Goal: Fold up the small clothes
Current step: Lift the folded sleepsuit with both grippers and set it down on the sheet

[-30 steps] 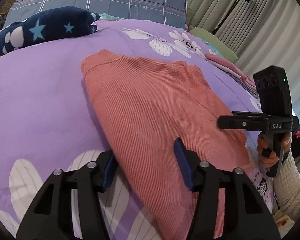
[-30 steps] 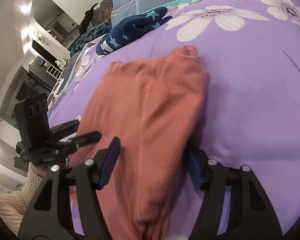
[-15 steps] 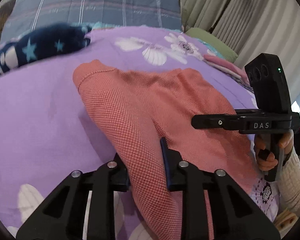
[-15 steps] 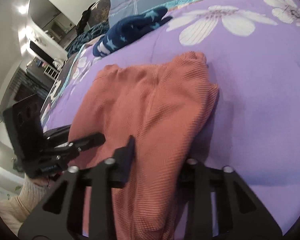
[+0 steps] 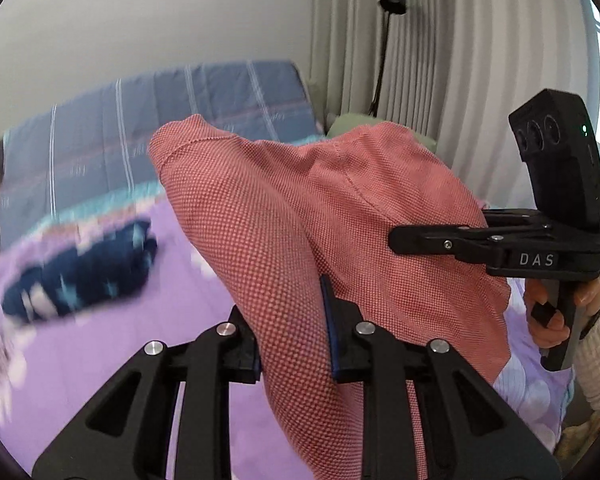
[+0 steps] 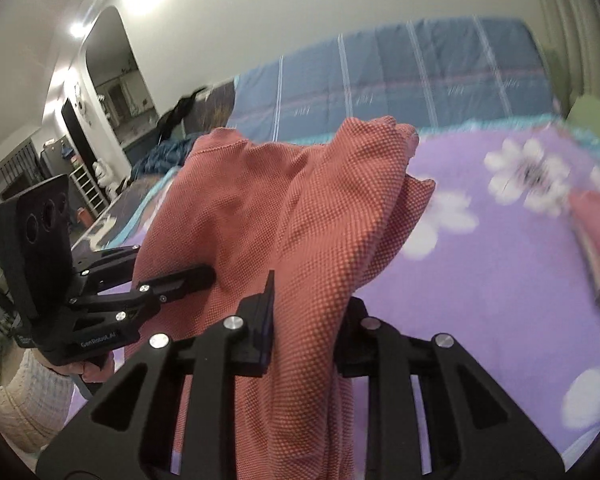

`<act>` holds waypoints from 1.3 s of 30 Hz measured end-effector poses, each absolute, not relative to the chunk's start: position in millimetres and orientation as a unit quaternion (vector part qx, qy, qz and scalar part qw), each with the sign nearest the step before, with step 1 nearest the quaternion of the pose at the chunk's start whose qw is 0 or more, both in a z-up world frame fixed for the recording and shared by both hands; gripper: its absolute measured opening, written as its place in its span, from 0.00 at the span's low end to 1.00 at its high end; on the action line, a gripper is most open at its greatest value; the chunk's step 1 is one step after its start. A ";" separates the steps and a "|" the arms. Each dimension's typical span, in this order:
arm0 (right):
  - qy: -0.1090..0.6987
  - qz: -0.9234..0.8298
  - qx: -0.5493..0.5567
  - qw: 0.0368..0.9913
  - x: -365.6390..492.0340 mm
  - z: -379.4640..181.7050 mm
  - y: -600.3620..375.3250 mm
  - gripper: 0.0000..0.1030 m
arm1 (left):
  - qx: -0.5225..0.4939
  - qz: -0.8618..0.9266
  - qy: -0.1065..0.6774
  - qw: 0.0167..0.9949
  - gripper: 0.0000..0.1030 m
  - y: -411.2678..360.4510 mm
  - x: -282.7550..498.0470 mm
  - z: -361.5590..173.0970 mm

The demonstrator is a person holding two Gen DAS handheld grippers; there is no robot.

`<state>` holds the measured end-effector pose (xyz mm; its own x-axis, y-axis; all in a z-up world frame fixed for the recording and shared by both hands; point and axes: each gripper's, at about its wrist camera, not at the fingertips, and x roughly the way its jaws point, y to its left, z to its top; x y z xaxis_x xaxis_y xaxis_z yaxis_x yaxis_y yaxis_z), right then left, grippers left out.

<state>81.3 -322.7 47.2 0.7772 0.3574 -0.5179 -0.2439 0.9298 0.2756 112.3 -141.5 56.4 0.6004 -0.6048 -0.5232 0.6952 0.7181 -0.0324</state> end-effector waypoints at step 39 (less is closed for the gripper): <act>0.278 0.038 0.108 0.954 336.7 14.1 -448.5 0.22 | 0.220 -0.265 0.249 0.905 0.23 -320.6 363.5 16.9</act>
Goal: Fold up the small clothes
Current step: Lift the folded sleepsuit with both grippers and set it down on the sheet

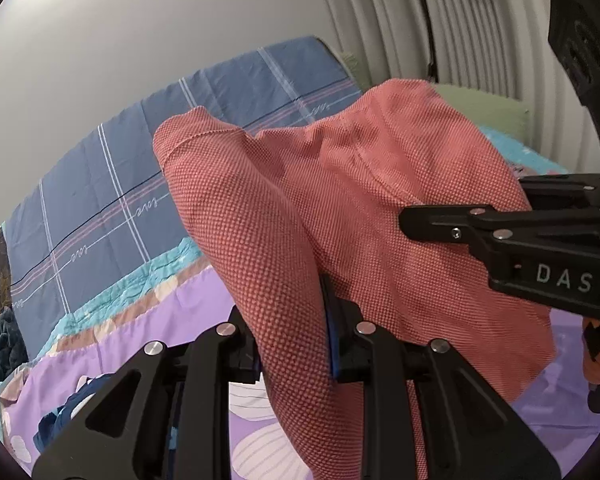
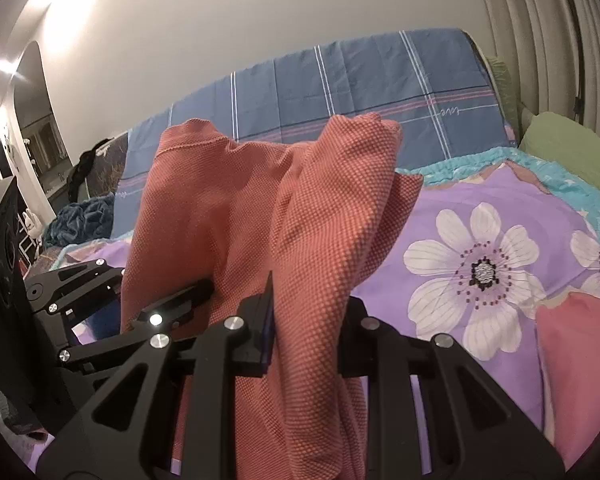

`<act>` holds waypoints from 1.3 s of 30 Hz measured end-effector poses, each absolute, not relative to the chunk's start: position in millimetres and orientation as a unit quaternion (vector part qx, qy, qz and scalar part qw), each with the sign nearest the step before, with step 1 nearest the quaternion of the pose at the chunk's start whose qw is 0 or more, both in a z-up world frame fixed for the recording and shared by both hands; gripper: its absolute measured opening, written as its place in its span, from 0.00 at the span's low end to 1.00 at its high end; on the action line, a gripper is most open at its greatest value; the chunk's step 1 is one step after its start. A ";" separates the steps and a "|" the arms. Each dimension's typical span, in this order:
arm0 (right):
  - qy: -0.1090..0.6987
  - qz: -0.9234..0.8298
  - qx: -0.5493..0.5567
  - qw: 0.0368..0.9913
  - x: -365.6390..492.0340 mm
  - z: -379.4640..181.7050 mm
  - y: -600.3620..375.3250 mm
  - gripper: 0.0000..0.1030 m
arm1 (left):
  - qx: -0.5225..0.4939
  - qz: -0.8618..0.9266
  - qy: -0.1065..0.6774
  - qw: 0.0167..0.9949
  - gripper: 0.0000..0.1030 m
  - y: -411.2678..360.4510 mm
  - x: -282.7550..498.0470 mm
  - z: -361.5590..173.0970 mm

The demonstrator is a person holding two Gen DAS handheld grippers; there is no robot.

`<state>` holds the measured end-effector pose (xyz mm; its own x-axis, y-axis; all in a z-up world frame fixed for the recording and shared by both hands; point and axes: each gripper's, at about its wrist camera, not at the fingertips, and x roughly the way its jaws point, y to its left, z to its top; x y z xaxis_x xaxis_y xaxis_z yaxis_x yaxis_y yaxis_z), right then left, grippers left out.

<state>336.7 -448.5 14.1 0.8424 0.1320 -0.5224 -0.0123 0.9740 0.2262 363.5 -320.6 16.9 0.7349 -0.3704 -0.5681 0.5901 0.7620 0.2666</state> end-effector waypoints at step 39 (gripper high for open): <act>0.363 -0.064 0.111 0.923 234.1 -48.2 -438.5 0.69 | 0.118 -0.255 0.345 0.896 0.73 -236.9 309.3 -47.5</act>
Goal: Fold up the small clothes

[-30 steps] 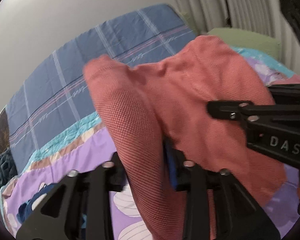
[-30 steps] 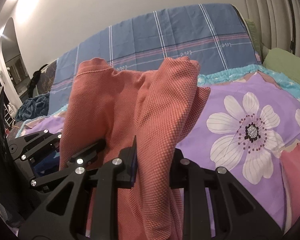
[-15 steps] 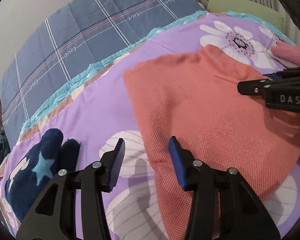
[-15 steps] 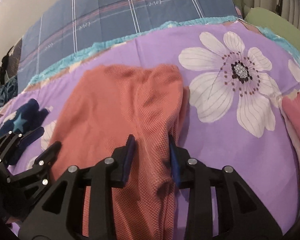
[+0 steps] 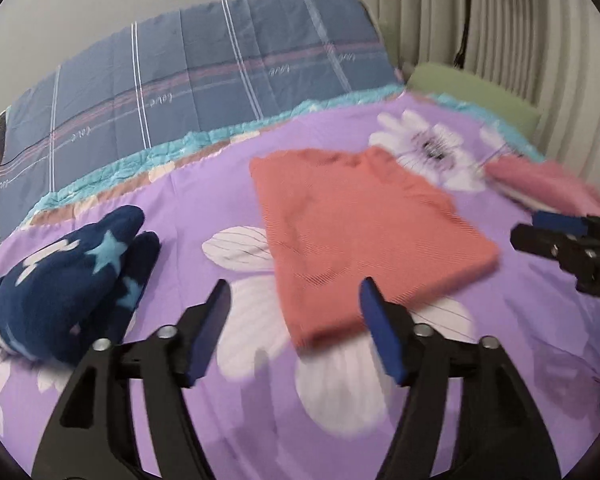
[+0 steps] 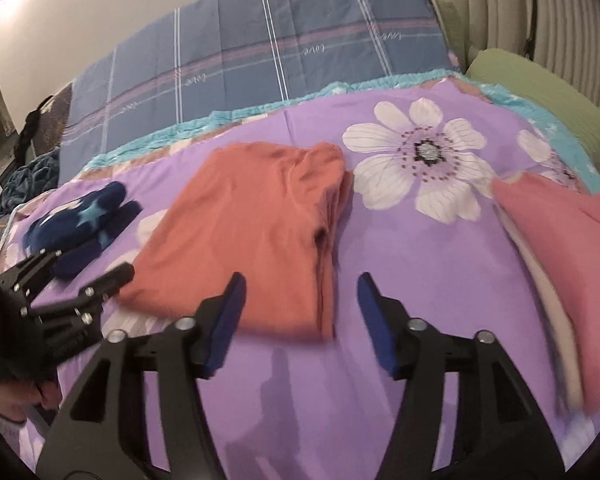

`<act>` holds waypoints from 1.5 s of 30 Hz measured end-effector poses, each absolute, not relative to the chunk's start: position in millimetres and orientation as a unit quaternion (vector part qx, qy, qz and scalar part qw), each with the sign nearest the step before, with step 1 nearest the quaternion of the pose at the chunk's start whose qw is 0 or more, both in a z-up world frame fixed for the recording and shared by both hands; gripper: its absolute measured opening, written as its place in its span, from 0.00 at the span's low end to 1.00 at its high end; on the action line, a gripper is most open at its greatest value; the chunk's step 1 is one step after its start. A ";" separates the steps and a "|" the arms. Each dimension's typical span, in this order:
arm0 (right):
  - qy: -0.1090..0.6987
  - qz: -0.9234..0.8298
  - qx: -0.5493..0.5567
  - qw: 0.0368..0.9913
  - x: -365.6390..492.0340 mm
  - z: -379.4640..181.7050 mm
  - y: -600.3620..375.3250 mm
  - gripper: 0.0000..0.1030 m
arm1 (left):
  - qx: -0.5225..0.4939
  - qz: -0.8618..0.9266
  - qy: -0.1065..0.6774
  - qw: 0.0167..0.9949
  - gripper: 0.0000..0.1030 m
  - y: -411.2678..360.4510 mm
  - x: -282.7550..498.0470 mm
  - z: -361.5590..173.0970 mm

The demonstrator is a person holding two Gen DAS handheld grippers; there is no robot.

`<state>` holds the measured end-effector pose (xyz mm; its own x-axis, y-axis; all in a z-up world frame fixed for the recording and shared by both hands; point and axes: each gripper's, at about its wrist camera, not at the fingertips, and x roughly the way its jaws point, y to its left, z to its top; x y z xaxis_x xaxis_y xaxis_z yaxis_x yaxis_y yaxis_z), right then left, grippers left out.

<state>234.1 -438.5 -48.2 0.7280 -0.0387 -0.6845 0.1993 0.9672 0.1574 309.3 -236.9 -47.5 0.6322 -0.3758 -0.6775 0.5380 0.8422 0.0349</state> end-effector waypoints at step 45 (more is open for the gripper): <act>0.199 -0.153 0.068 0.966 -56.0 61.7 -324.1 0.98 | 0.122 -0.176 0.172 0.961 0.99 -160.5 0.7 89.5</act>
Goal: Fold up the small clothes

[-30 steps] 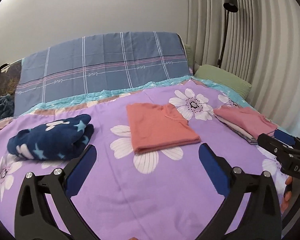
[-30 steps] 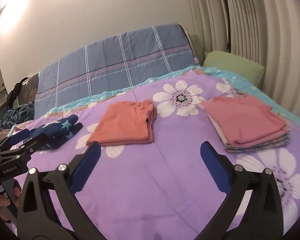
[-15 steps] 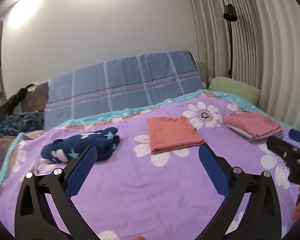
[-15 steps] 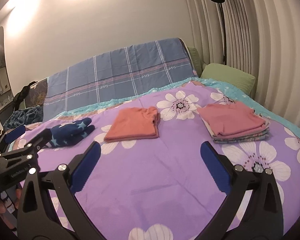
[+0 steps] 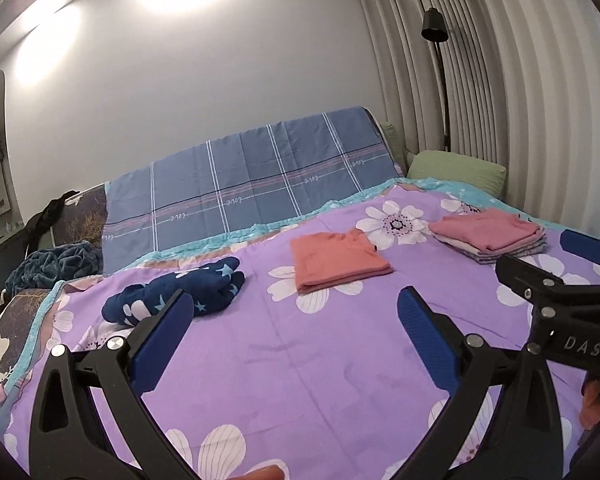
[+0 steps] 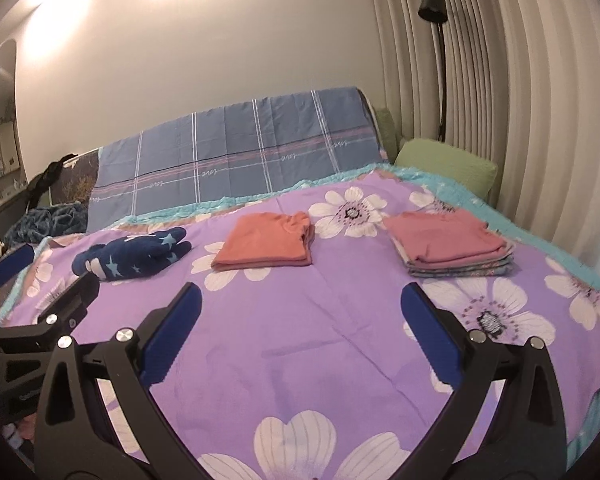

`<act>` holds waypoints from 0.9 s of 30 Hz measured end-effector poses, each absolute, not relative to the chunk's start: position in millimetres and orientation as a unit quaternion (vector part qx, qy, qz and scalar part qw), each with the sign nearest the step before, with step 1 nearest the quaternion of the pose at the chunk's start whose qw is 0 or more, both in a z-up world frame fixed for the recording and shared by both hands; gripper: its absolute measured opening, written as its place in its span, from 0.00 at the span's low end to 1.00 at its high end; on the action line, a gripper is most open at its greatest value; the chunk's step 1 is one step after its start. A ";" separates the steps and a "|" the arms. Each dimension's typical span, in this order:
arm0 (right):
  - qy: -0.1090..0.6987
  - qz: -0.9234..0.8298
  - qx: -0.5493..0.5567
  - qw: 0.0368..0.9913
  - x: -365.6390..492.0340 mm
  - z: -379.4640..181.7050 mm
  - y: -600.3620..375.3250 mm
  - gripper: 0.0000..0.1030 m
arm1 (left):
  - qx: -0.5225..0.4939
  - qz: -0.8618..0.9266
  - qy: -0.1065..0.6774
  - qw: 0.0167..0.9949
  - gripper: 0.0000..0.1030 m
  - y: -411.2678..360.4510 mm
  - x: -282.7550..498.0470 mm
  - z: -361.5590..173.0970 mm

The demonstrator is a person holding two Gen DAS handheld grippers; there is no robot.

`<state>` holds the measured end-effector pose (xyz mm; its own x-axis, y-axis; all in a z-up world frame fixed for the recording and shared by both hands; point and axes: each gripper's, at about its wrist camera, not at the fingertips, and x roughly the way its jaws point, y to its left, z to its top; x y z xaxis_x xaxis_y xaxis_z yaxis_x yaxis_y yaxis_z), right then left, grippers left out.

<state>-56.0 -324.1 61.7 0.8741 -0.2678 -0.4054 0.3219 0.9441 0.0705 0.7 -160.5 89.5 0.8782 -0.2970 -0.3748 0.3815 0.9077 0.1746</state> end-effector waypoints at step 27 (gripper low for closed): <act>0.187 -0.196 0.034 0.962 -69.3 61.9 -320.9 0.98 | 0.106 -0.171 0.202 0.959 0.99 -148.0 -2.9 83.8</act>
<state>-69.3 -320.9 61.9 0.8532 -0.3653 -0.3724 0.3907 0.9205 -0.0076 -2.9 -148.0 83.8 0.8600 -0.2850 -0.4234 0.3703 0.9192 0.1335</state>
